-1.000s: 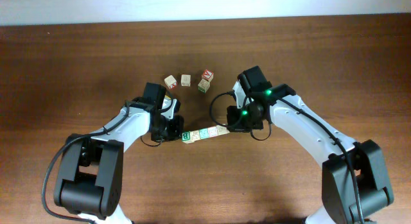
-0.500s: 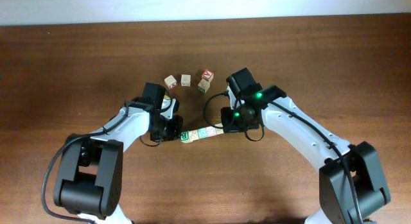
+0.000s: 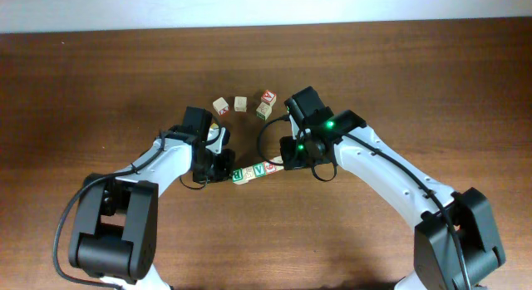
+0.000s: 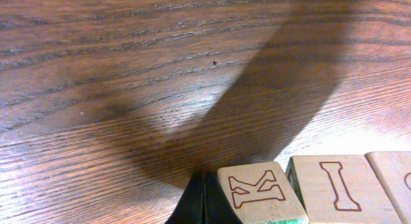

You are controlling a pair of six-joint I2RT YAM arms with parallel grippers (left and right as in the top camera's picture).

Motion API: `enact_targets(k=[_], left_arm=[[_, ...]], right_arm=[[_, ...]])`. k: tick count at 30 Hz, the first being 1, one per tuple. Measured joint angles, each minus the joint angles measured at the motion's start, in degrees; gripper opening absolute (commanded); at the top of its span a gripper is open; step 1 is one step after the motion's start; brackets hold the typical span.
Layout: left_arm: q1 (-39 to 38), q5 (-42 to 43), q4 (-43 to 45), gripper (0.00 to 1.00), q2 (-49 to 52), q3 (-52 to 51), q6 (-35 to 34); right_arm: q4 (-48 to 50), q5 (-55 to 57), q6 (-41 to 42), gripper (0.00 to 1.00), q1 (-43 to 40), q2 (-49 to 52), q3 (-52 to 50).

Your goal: Rotate 5 blocks

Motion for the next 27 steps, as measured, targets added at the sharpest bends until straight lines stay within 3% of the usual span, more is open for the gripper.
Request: enact_targets(k=[27], left_arm=[[0.2,-0.1,-0.1,0.00,0.0,0.0,0.0]], right_arm=[[1.3,2.6,2.6,0.04,0.8,0.8,0.4]])
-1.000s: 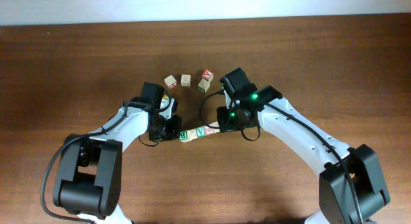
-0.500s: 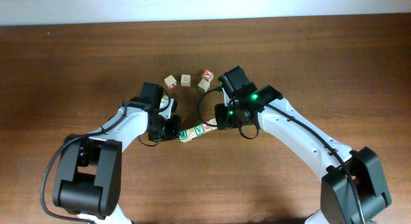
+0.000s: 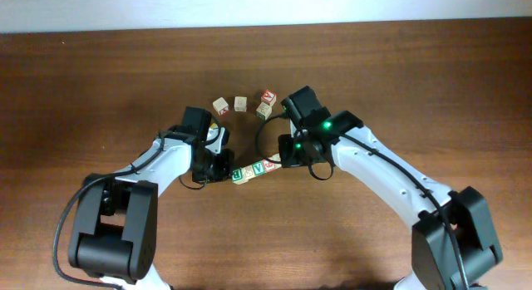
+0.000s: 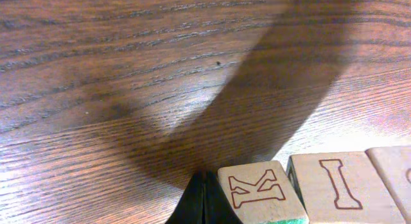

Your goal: Rotate 5 blocks

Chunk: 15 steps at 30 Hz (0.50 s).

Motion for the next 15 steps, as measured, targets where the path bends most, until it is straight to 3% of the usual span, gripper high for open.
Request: enact_targets(k=[15], left_arm=[[0.2,-0.6,-0.2,0.00,0.0,0.0,0.0]], right_arm=[[-0.9,1.7,1.9,0.04,0.0,6.0,0.0]])
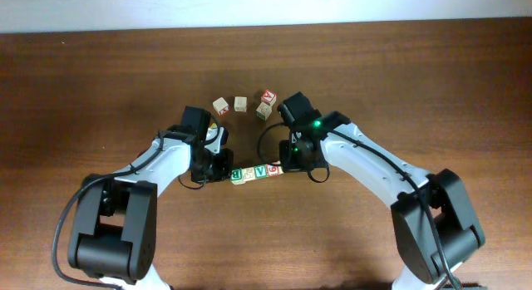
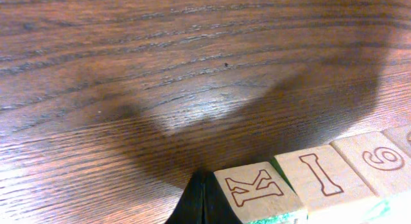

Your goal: Rotate 5 blocks

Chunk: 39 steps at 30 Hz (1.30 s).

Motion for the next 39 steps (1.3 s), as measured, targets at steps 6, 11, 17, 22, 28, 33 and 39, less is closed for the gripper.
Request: enact_targets(k=[6,11,17,22,28,33,39], left_arm=[[0.0,-3.6,-1.9,0.00,0.0,1.2,0.3],[-0.6,-11.8,-2.0,0.00,0.0,2.7,0.5],[-0.7,-14.0,-1.8,0.11,-0.1,2.9,1.2],[-0.6,-17.1,-1.5,0.21,-0.3,3.0,1.5],[-0.5,-20.0,-1.0,0.31,-0.3,3.1,1.7],[-0.7,-22.2,-1.3,0.30,-0.3,3.2,1.7],[-1.4,-24.1,-3.3,0.35,-0.3,3.4,1.7]], right_arm=[[1.3,-1.3,2.7,0.04,0.0,4.6,-0.1],[2.6,-4.3,4.7,0.09,0.9,4.9,-0.1],[2.6,-5.3,5.6,0.21,1.1,5.2,-0.1],[2.1,-4.3,5.9,0.32,1.1,5.2,-0.4],[1.9,-4.1,5.8,0.37,1.1,5.3,-0.5],[0.4,-5.6,6.8,0.37,1.0,5.3,-0.5],[-0.9,-7.5,7.5,0.38,0.7,5.3,-0.5]])
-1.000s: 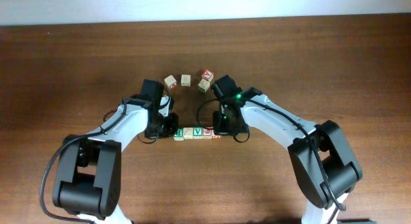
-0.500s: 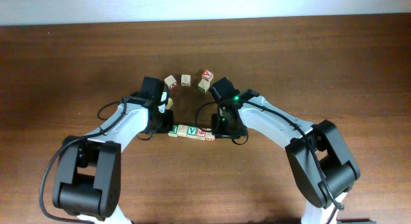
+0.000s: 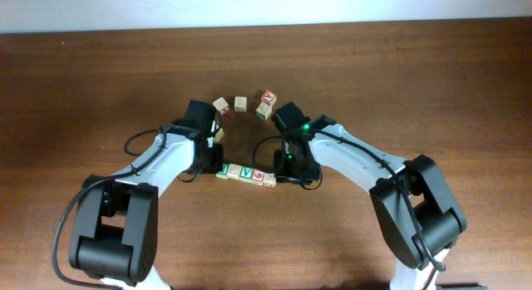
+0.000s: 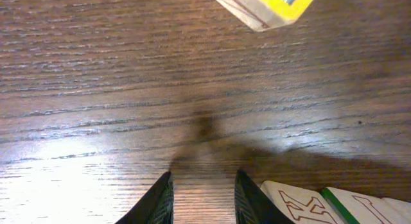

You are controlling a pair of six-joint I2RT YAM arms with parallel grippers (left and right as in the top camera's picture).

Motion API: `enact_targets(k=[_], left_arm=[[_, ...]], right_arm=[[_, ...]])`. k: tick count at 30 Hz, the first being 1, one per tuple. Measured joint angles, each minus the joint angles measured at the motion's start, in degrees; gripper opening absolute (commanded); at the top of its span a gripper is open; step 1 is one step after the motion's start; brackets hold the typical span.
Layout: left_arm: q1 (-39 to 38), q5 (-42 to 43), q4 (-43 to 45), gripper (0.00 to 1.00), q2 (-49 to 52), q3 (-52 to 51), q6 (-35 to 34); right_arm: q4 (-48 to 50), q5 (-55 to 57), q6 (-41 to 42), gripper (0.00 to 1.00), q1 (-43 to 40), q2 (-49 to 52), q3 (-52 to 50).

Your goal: Rotate 5 blocks

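A row of several wooden letter blocks lies mid-table, its left end farther back than its right end. My left gripper stands at the row's left end. In the left wrist view this gripper is open over bare wood, with the row's end block, marked K, just right of its right finger. My right gripper is at the row's right end; whether its jaws are open or shut does not show.
Several loose blocks sit in an arc behind the grippers. A yellow-sided block lies just ahead of the left gripper. Both arms reach in from the near side.
The left gripper was shut beside the K block and is now open, with that block right of its right finger. The row has shifted left and turned clockwise. The right arm has moved leftward.
First the row slanted up to the right, with the left gripper shut at its left end and the right gripper at its right end. It stood a little flatter, then nearly level. Now it slants down to the right and the left gripper is open.
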Motion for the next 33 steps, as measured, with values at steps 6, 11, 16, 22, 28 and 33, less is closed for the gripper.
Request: enact_targets(k=[6,11,16,22,28,33], left_arm=[[-0.1,-3.6,-1.2,0.51,0.0,0.1,-0.3],[0.9,-3.5,-1.2,0.54,0.0,0.2,-0.4],[1.3,-3.5,-1.0,0.61,0.0,0.2,-0.4],[2.0,-3.5,-1.0,0.63,0.0,0.2,-0.4],[3.1,-2.3,-1.8,0.64,0.0,0.2,0.2],[3.4,-2.2,-2.1,0.64,0.0,0.2,0.9]], right_arm=[[-0.5,0.0,0.2,0.48,-0.3,0.0,0.0],[-0.3,-0.4,0.2,0.49,-0.5,0.0,0.0],[-0.2,-0.7,0.2,0.48,-0.5,0.0,0.0],[-0.1,-0.7,0.0,0.48,-0.5,0.0,0.0],[0.2,-1.9,-0.1,0.48,-0.5,0.0,0.0],[0.2,-2.0,-0.4,0.48,-0.5,0.0,0.0]])
